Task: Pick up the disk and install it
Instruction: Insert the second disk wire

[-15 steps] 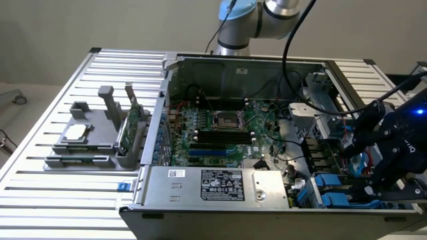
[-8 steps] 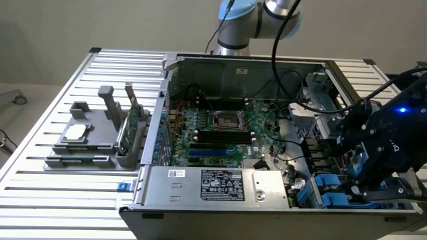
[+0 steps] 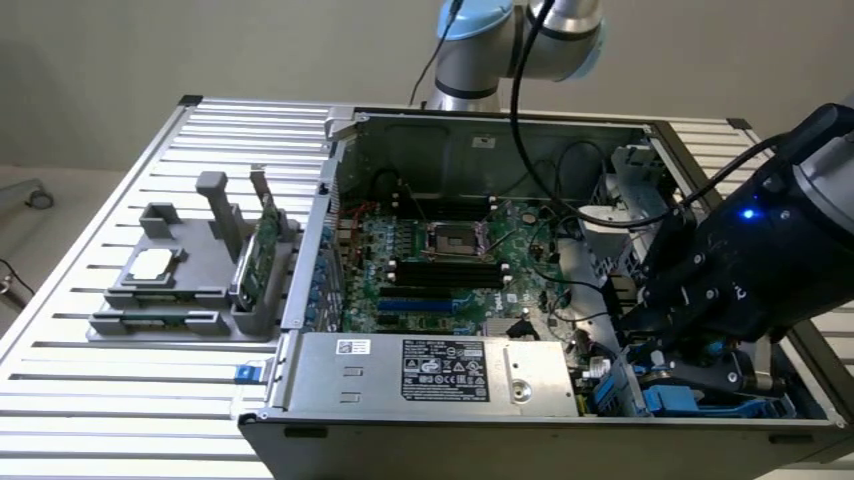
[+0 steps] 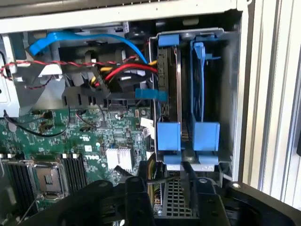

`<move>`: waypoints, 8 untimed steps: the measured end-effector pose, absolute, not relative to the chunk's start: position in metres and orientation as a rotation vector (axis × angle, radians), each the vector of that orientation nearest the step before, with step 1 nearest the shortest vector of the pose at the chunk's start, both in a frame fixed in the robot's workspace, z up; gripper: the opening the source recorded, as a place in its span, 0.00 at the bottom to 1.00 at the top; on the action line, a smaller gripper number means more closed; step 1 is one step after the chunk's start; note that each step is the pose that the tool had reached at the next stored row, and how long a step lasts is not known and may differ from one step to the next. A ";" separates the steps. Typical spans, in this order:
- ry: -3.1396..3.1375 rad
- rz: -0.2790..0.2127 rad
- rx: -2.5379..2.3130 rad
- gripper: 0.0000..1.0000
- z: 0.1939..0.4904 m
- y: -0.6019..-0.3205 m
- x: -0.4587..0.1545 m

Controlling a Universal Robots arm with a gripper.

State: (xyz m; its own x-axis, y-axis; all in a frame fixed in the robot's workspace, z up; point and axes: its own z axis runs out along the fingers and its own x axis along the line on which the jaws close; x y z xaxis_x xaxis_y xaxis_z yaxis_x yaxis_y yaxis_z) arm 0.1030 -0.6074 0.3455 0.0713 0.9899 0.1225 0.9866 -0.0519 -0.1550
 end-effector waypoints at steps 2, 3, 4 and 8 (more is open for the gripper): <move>-2.015 0.025 -2.144 0.33 0.348 -0.607 0.100; -2.015 0.025 -2.144 0.33 0.348 -0.607 0.099; -2.015 0.025 -2.144 0.26 0.348 -0.607 0.099; -2.015 0.025 -2.144 0.26 0.348 -0.607 0.099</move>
State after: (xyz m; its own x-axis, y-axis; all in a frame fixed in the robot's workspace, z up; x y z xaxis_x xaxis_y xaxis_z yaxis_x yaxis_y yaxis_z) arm 0.0993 -0.6074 0.3484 0.0713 0.9898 0.1234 0.9865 -0.0516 -0.1556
